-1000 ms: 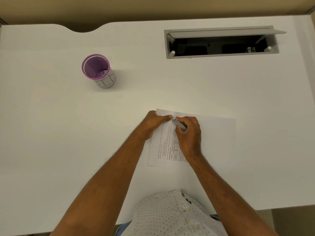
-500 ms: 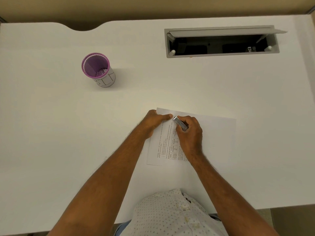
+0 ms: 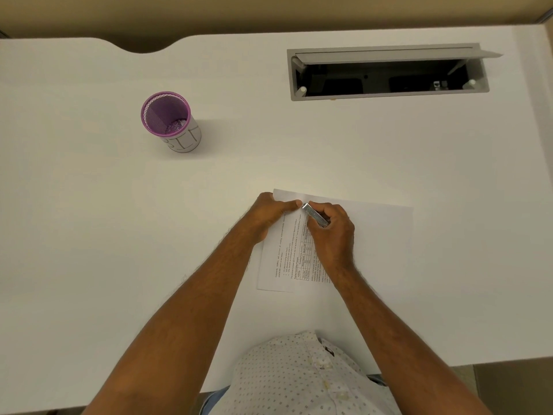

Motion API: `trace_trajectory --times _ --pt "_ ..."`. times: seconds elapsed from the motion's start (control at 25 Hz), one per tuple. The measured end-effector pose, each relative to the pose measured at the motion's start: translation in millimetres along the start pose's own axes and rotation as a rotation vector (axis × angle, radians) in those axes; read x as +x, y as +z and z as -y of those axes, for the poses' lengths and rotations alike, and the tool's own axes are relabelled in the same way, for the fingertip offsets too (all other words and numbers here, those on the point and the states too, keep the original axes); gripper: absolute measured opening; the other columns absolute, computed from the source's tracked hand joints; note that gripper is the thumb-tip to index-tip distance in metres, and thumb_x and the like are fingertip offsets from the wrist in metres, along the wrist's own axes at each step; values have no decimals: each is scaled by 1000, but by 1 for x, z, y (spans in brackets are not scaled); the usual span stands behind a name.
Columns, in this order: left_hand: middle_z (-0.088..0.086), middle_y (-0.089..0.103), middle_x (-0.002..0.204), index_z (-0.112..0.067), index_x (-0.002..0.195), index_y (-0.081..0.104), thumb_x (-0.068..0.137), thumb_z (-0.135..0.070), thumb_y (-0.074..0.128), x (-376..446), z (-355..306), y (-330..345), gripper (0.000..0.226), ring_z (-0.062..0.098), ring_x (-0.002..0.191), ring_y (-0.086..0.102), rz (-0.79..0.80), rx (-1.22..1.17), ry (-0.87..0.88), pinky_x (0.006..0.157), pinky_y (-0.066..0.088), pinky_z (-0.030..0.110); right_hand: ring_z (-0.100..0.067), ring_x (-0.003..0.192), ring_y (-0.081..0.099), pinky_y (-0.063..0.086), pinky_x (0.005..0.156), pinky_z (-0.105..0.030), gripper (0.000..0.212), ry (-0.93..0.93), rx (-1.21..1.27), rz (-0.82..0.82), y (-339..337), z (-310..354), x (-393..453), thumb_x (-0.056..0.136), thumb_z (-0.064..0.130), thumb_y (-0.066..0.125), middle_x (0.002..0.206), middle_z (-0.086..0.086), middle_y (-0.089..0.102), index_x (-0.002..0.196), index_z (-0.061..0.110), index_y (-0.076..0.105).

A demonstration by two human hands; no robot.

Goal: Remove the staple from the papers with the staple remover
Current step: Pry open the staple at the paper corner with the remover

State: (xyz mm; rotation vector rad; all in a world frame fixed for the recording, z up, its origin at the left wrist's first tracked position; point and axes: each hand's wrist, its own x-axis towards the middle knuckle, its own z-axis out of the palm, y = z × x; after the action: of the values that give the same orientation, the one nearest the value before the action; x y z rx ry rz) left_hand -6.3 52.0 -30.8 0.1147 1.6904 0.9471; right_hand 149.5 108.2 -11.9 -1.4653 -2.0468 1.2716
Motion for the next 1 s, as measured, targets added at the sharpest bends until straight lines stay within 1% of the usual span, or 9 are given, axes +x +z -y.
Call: trace_trajectory --times 0.16,0.24,0.32,0.36,0.44,0.6,0.76,0.88,1.0 --pt "8 80 92 -17 97 72 87 -38 80 0 0 0 25 22 73 77 -5 2 10 63 62 33 -12 91 66 60 81 -39 25 4 9 19 -2 1 0 90 8 73 101 6 69 111 20 76" --pt "6 79 84 -17 92 72 87 -38 80 -1 -1 1 23 17 62 76 -21 13 15 54 59 27 -14 95 65 58 86 -44 26 -26 -48 45 2 4 -3 89 9 73 104 7 68 112 21 75" --pt "5 78 79 -17 90 72 87 -38 80 -3 -2 2 22 13 53 74 -35 10 13 47 56 22 -16 98 64 56 89 -48 25 -52 -95 44 5 5 -6 89 9 73 105 7 66 111 21 73" --pt "5 78 79 -16 91 72 87 -38 79 -3 -3 3 23 13 53 74 -35 7 10 47 55 21 -16 97 64 56 87 -48 24 -62 -95 36 5 5 -6 89 9 72 104 7 66 110 21 72" --pt "7 78 85 -14 97 71 89 -38 78 -3 -4 2 26 17 60 74 -26 -4 -3 49 56 23 -15 95 63 58 83 -46 23 -66 -60 18 4 3 -6 89 7 72 103 8 65 107 21 71" --pt "16 78 100 -6 112 69 88 -37 79 -3 -3 2 41 27 76 75 -22 -26 -33 63 60 33 -13 94 64 60 80 -40 28 -37 -42 -9 0 1 -3 88 7 72 103 11 64 105 29 69" --pt "17 78 103 -4 116 68 89 -38 78 -2 -3 3 44 31 82 75 -25 -20 -30 72 62 39 -13 91 64 60 77 -41 26 -34 -57 -17 1 0 -2 88 7 72 102 10 63 105 26 69" --pt "16 78 103 -5 116 69 90 -39 77 -1 -1 3 44 30 82 76 -17 -12 -24 72 61 38 -14 94 65 60 78 -41 25 -26 -65 -15 2 2 -1 89 7 71 104 8 64 108 23 71" --pt "13 79 98 -8 111 70 89 -40 78 0 0 2 39 27 78 76 -27 -9 -16 64 60 34 -16 95 65 59 79 -42 25 -30 -63 -13 1 2 0 90 6 70 105 8 64 110 21 72"
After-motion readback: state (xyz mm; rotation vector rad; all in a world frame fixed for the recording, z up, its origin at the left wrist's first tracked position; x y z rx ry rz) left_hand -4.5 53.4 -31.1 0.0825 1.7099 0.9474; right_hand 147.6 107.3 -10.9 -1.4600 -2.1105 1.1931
